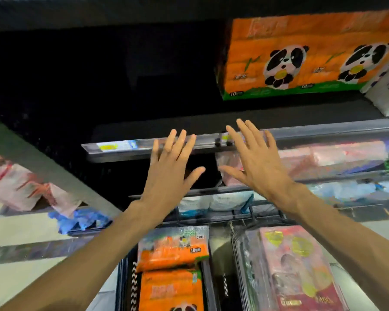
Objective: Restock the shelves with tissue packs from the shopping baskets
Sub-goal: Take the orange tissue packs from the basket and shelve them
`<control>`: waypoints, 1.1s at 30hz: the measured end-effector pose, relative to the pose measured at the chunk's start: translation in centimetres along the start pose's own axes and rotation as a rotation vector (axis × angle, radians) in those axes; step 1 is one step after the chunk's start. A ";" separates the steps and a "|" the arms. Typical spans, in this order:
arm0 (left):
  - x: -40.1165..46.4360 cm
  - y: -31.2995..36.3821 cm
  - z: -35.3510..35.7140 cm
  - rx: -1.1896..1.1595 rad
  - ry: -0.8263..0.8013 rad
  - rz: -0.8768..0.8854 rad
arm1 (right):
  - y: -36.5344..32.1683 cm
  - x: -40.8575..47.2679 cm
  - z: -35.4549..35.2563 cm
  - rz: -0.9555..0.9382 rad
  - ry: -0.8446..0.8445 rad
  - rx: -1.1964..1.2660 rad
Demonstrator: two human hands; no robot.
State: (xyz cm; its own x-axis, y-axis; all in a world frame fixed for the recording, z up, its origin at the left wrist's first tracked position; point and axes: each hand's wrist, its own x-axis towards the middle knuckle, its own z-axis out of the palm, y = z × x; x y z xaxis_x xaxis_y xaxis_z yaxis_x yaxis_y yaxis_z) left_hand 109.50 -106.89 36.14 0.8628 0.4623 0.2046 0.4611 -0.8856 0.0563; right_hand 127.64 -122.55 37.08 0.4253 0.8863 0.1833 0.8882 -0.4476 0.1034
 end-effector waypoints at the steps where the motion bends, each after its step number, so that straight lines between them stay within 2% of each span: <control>1: -1.6 -0.6 0.5 0.005 -0.016 0.004 | -1.4 -0.8 0.5 -0.015 -0.005 0.003; 8: -15.3 -4.1 5.6 -0.076 -0.136 0.007 | -11.1 -7.5 4.9 -0.106 -0.120 0.102; 13: -26.6 -5.5 11.2 -0.392 -0.302 -0.241 | -16.7 -14.7 10.5 -0.108 -0.363 0.233; 18: -34.0 -6.4 16.2 -0.421 -0.543 -0.431 | -19.8 -21.4 16.6 -0.016 -0.611 0.339; 21: -36.6 -6.5 19.3 -0.464 -0.660 -0.526 | -20.8 -24.0 19.3 0.066 -0.787 0.353; 25: -38.8 -6.2 23.6 -0.540 -0.719 -0.636 | -22.5 -26.3 23.7 0.219 -0.949 0.450; 30: -39.9 -5.8 29.1 -0.659 -0.749 -0.793 | -24.7 -28.3 30.3 0.488 -1.082 0.663; 33: -40.6 -6.1 32.3 -0.706 -0.761 -0.873 | -26.1 -28.5 33.6 0.689 -1.171 0.707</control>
State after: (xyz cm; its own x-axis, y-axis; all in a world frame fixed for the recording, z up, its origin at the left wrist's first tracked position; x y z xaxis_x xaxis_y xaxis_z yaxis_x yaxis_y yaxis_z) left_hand 78.39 -118.75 -4.06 0.3515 0.5877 -0.7288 0.9071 -0.0212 0.4204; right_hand 98.17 -132.12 -3.74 0.3692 0.2809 -0.8859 0.2212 -0.9524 -0.2098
